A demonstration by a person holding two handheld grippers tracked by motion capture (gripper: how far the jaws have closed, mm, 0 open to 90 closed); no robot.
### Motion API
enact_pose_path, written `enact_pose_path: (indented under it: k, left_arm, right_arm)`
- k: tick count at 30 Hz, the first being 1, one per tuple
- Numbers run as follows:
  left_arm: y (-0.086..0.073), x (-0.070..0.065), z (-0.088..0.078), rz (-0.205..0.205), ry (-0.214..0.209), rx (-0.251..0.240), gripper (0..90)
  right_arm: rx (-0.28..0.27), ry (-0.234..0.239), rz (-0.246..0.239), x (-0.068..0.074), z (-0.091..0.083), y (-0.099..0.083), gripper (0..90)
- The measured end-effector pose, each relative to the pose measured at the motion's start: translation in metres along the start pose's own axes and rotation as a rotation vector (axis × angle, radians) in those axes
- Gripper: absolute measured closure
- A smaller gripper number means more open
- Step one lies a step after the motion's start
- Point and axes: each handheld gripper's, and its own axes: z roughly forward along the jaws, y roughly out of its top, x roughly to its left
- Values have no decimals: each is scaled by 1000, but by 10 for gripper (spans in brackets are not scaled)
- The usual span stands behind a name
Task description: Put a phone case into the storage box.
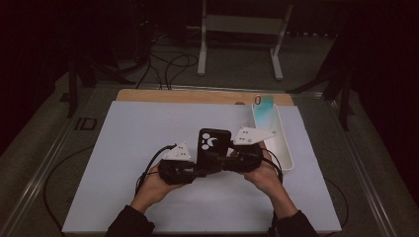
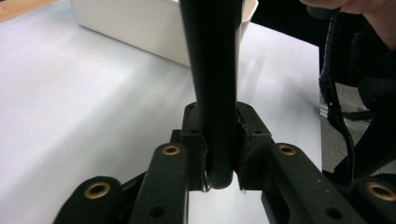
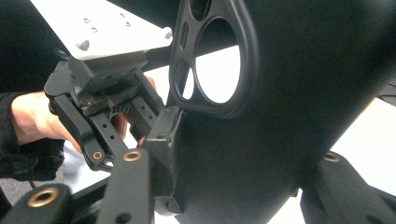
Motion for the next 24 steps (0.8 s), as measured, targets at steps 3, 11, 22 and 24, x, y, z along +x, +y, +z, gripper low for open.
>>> enact_pose_path:
  k: [3, 11, 22, 24]
  left_arm:
    - [0, -1, 0, -1, 16, -6, 793]
    - [2, -2, 0, 0, 59, -12, 801]
    - [2, 0, -4, -22, 106, -18, 805]
    - [1, 1, -4, -31, 124, -18, 804]
  right_arm:
    - [-3, 1, 2, 1, 2, 1, 474]
    - [5, -10, 15, 4, 5, 4, 378]
    - [25, -85, 71, 0, 3, 1, 186]
    - [31, -104, 94, -1, 2, 1, 146]
